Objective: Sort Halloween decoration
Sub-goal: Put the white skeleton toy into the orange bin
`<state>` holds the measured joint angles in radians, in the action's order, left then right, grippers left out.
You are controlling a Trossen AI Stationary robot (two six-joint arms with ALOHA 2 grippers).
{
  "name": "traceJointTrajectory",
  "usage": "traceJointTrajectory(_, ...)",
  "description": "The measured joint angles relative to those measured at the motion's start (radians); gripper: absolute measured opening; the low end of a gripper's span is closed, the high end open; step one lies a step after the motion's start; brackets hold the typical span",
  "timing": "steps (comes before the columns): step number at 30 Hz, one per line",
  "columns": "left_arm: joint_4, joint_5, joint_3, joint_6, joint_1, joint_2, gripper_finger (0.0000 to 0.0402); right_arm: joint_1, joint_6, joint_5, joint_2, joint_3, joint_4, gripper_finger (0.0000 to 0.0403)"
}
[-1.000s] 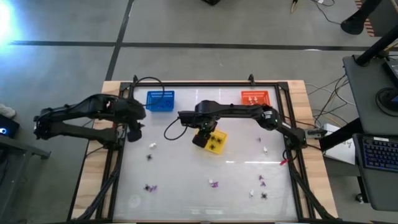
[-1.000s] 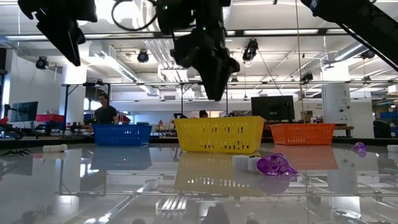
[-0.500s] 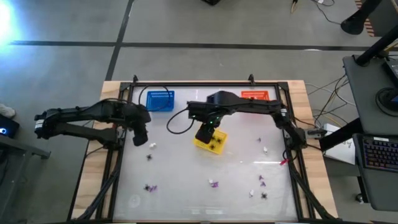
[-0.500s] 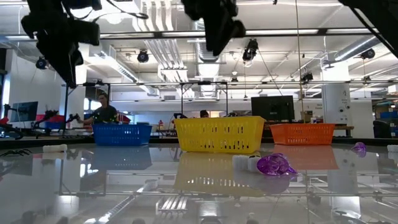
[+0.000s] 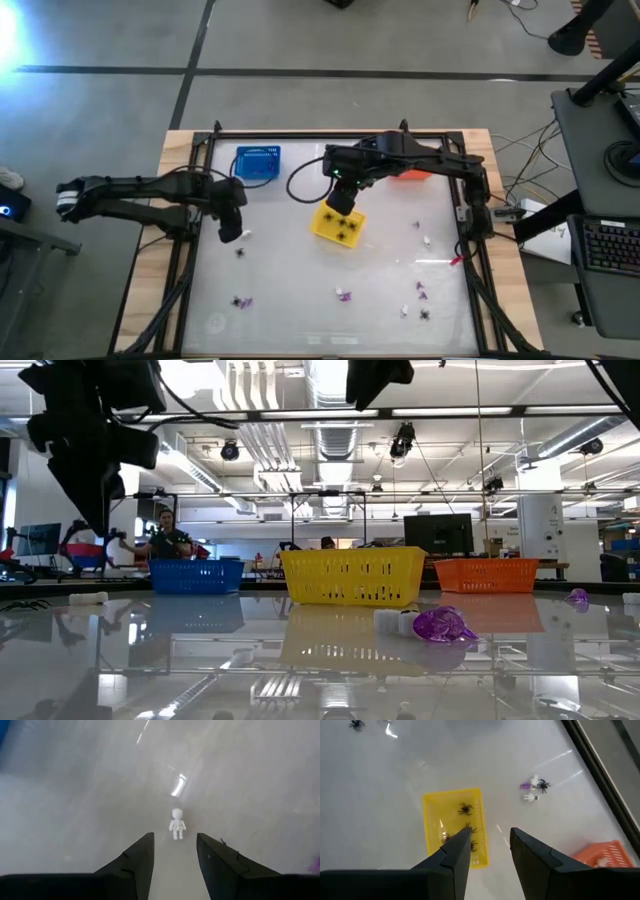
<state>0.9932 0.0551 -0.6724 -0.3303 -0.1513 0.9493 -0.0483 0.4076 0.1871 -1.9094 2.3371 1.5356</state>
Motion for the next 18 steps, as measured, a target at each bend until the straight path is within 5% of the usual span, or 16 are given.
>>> traceJointTrajectory(18, -0.13, 0.017, 0.095, -0.088, 0.053, 0.145, 0.0131, 0.0, -0.06, 0.0, 0.002, -0.001, 0.0, 0.0132)
